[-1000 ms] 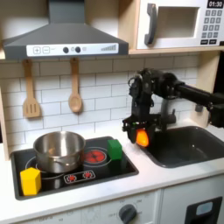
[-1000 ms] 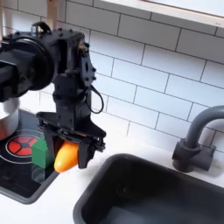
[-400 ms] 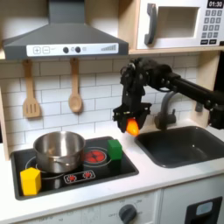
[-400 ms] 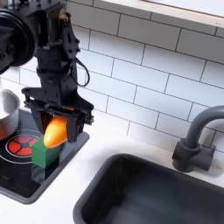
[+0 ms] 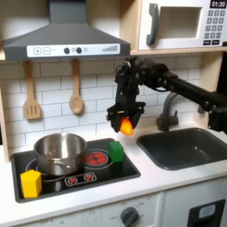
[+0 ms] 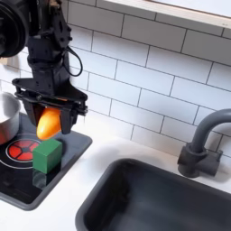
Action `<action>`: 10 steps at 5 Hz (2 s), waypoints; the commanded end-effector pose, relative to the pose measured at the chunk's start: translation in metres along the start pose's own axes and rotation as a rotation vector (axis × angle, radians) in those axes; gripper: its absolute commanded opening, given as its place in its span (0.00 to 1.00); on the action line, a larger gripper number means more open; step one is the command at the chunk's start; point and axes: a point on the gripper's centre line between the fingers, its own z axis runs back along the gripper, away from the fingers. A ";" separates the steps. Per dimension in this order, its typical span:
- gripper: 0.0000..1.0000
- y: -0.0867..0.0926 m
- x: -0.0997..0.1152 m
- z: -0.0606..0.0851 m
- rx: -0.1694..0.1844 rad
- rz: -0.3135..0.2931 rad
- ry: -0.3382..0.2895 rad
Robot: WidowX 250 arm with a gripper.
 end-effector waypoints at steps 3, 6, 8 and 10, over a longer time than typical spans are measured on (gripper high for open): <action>0.00 0.035 0.017 -0.009 0.066 0.045 -0.027; 0.00 0.047 0.028 -0.015 0.080 0.098 -0.036; 0.00 0.044 0.015 -0.034 0.080 0.063 0.018; 0.00 0.047 0.004 -0.050 0.084 0.060 0.070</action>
